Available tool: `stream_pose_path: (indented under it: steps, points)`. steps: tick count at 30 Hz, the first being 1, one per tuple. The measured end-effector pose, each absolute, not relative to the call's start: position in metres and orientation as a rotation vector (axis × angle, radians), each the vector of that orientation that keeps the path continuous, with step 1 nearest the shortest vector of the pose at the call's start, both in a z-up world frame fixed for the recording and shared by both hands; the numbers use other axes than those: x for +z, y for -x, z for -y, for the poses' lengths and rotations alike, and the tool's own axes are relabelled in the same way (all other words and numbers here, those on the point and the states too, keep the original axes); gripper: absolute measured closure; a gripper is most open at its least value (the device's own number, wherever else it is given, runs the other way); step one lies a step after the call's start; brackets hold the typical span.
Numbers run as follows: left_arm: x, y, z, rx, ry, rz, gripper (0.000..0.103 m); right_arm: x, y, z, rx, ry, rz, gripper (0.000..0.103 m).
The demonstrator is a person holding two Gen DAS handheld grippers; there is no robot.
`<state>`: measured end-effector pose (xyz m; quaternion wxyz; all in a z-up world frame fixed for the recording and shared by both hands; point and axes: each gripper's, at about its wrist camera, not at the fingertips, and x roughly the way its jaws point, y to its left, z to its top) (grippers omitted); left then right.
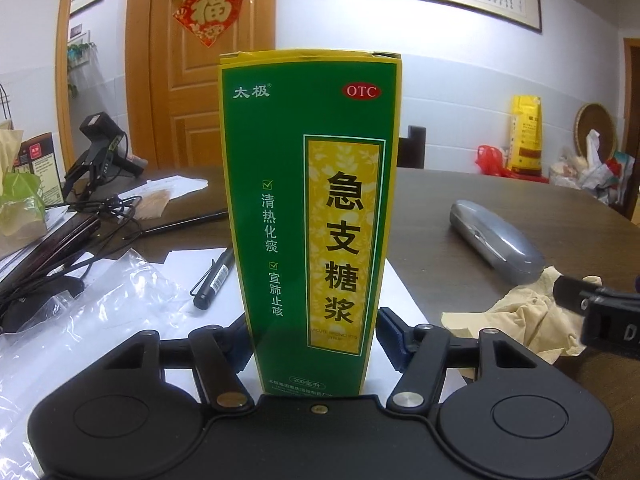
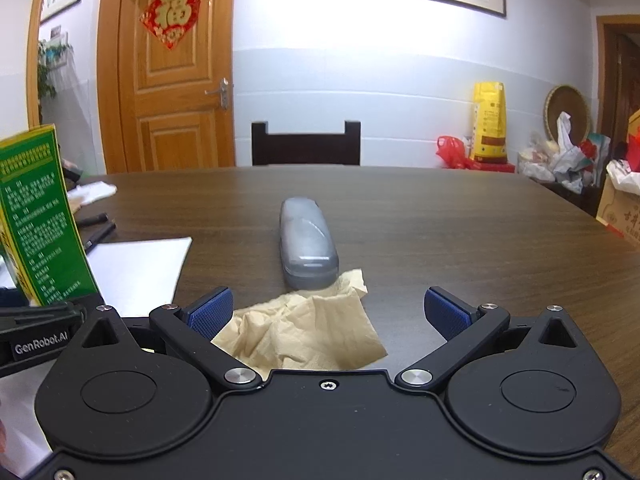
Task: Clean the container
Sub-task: 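Close the left gripper on the green medicine box while the right gripper approaches the beige cloth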
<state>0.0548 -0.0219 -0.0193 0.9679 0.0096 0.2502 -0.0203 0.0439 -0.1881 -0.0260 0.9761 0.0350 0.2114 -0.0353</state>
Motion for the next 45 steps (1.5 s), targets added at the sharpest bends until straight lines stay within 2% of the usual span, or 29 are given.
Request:
stream_pose_path:
  steps: [18,27,39,45]
  points:
    - [-0.017,-0.063,0.011,-0.115,0.011,-0.467,0.046,-0.023,-0.042,0.195,-0.034,-0.109,-0.421,0.000]
    - [-0.016,-0.062,0.016,-0.108,-0.019,-0.463,0.054,-0.023,-0.042,0.194,-0.029,-0.110,-0.407,0.000]
    - [-0.012,-0.055,0.002,-0.130,0.029,-0.481,0.054,-0.019,-0.040,0.200,-0.006,-0.144,-0.405,0.000]
    - [-0.005,-0.039,0.001,-0.118,0.012,-0.444,0.054,-0.015,-0.039,0.199,0.069,-0.131,-0.413,0.007]
